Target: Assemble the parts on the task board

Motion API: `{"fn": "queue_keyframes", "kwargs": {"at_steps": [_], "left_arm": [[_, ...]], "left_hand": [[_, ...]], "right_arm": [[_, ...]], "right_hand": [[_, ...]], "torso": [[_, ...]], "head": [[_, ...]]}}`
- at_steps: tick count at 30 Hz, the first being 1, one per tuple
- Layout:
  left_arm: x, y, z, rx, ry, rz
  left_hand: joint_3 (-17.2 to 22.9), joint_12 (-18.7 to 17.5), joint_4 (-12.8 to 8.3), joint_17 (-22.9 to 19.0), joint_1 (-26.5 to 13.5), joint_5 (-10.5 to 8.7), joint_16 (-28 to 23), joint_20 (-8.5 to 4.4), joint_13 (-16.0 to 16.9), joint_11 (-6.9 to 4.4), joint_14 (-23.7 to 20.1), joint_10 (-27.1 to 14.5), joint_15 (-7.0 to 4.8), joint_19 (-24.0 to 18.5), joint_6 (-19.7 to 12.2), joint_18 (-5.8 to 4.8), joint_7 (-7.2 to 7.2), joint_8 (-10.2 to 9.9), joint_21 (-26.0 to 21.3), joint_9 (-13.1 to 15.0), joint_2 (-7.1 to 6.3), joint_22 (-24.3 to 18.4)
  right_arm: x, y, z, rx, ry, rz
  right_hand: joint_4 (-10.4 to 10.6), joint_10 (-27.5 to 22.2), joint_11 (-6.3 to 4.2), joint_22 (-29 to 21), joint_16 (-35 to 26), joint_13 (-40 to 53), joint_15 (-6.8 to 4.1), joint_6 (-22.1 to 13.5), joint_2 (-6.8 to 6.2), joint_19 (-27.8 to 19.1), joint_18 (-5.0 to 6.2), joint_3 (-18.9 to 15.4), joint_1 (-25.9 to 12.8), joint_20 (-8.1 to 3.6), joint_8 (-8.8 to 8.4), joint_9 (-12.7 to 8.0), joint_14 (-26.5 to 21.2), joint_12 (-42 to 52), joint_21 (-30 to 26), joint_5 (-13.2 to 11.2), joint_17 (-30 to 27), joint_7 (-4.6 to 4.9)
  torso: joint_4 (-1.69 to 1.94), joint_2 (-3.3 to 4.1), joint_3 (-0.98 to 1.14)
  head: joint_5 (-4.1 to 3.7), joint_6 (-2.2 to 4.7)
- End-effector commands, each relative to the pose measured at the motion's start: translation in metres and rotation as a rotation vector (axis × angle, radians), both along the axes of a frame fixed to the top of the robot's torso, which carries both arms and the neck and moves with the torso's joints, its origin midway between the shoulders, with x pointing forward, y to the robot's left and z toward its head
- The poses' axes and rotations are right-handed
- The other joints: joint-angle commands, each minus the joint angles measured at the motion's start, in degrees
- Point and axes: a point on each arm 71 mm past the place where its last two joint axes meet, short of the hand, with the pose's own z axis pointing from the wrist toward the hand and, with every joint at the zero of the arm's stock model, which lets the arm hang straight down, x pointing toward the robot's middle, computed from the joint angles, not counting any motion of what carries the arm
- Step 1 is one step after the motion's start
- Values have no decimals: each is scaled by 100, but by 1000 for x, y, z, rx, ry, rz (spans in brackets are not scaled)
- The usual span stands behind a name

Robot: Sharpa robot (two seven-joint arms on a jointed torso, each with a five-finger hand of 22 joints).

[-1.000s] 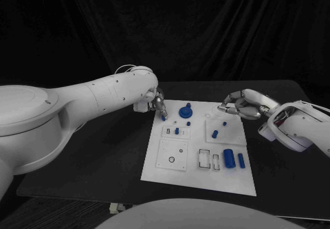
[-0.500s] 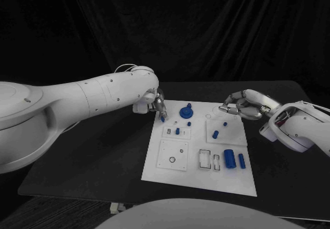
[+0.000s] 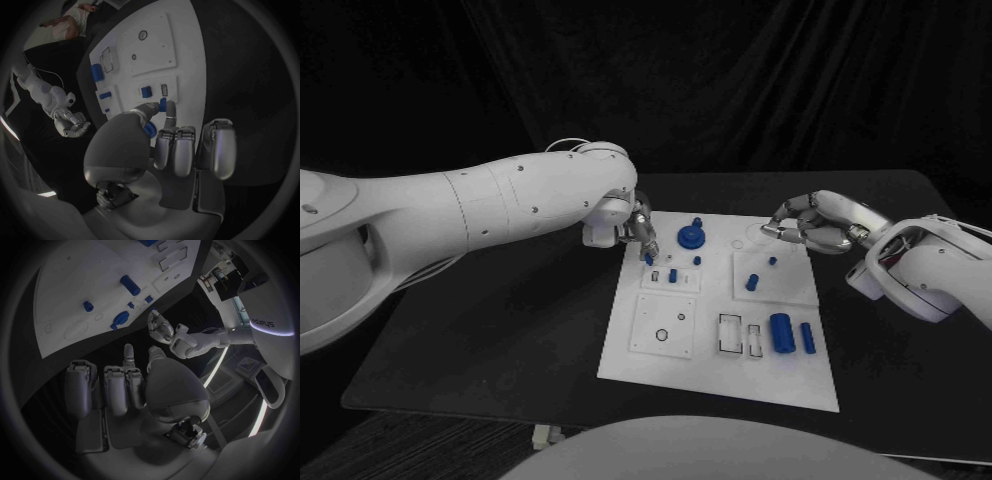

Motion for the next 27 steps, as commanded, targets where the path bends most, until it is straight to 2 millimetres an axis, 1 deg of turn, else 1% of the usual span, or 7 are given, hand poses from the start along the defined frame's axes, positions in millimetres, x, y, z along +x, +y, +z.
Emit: {"fn": "queue_keyframes", "kwargs": {"at_steps": [1,4,7,11,17,22,27], "left_arm": [[-3,-3,2,-14,-2,39],[-5,-6,3,-29,-12,39],[-6,-8,2,-39,-19,40],[-8,-10,-2,-43,-17,42],[-10,-10,-7,-43,-31,43],[-12,-10,-13,-27,-66,27],[-14,-8,-17,-18,-74,25]], "left_hand": [[745,20,-710,1510,-33,-6,15,-8,1507,-1,605,596,-17,74,24,42,-26,31,-9,17,46,940],[753,20,-710,1510,-39,-7,15,-8,1507,-1,605,596,-17,72,22,43,-26,33,-14,20,53,938],[768,20,-711,1510,-46,-6,15,-8,1507,-1,605,596,-17,74,13,42,-26,35,-12,26,66,940],[779,20,-713,1510,-49,-7,15,-8,1507,0,605,596,-17,68,2,45,-24,34,-24,31,75,933],[789,20,-718,1510,-55,-20,15,-8,1507,3,605,596,-15,60,-14,49,-21,35,-41,39,82,924],[789,20,-721,1510,-63,-37,15,-7,1507,5,605,596,-14,61,-19,49,-20,38,-40,44,80,926],[792,20,-720,1510,-73,-55,15,-7,1507,5,605,596,-14,68,-19,46,-21,43,-30,51,84,933]], "right_arm": [[0,-1,-3,-8,17,-12],[-1,0,-4,-7,16,-12],[-1,0,-4,-6,16,-11],[-2,-1,-5,-5,15,-12],[-2,-1,-5,-3,13,-14],[-2,0,-5,1,6,-13],[-3,0,-6,1,6,-13]], "right_hand": [[1,617,25,1245,-33,1510,33,0,48,214,57,-28,1,24,-4,-3,499,15,-30,-14,1161,14],[-1,617,26,1240,-40,1510,33,-12,49,206,61,-30,7,24,-10,-6,495,15,-44,-12,1147,16],[-1,617,26,1240,-40,1510,33,-12,49,206,61,-30,7,24,-10,-6,495,15,-44,-12,1147,16],[-3,617,26,1237,-46,1510,33,-22,50,202,63,-30,13,23,-16,-9,491,15,-53,-9,1135,17],[-4,617,26,1236,-49,1510,33,-30,49,201,63,-31,18,23,-21,-11,489,15,-54,-7,1131,18],[-7,617,26,1236,-49,1510,33,-37,47,201,63,-32,26,23,-26,-13,489,15,-55,-3,1131,19],[-9,617,26,1235,-49,1510,33,-41,46,199,64,-32,31,23,-28,-15,489,15,-60,-1,1130,19]], "torso": [[-6,-17,16],[-6,-35,25],[-10,-37,23],[-14,-50,30],[-12,-86,50],[-13,-95,47],[-10,-84,45]], "head": [[21,0],[15,0],[18,0],[18,0],[40,0],[21,0],[33,0]]}}
